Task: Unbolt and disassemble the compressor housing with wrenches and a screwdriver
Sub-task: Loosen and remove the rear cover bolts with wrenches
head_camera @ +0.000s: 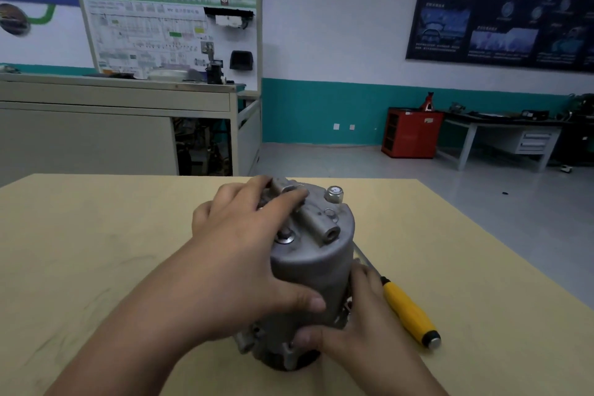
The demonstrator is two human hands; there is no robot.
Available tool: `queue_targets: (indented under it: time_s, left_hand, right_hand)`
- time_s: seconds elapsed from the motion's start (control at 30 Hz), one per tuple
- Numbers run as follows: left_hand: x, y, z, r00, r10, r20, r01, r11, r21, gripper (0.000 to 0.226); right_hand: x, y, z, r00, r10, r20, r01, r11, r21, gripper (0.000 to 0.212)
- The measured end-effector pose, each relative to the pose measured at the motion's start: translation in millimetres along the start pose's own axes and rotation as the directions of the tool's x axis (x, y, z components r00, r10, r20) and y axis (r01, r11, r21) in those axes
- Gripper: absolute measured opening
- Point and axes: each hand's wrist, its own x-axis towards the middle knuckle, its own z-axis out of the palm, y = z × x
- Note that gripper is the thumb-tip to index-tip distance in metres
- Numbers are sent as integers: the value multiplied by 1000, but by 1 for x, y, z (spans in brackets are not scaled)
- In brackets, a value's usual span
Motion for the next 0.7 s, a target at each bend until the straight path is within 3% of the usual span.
queue_targets:
  time_s: [0.1, 0.27, 0.4, 0.6, 0.7]
  left_hand:
    - [7, -5, -1, 998, -57, 0, 57, 998, 1, 110]
    - [8, -8, 9, 972, -196, -131, 198, 980, 6, 107]
    - [9, -14, 11, 922, -317, -222, 327, 945, 7, 102]
    - [3, -16, 15, 908, -302, -291, 321, 947, 18, 100]
    - [3, -14, 17, 897, -326, -298, 317, 945, -79, 107]
  right_hand:
    - [16, 4, -8, 990, -77, 122, 63, 991, 119, 89]
    - [53, 8, -16, 944, -189, 269, 141, 972, 187, 83]
    - [77, 6, -13, 891, -272, 363, 163, 939, 302, 91]
    - [98, 7, -18, 827, -297, 478, 170, 942, 291, 104]
    - [97, 12, -19, 851, -268, 452, 166, 953, 254, 87]
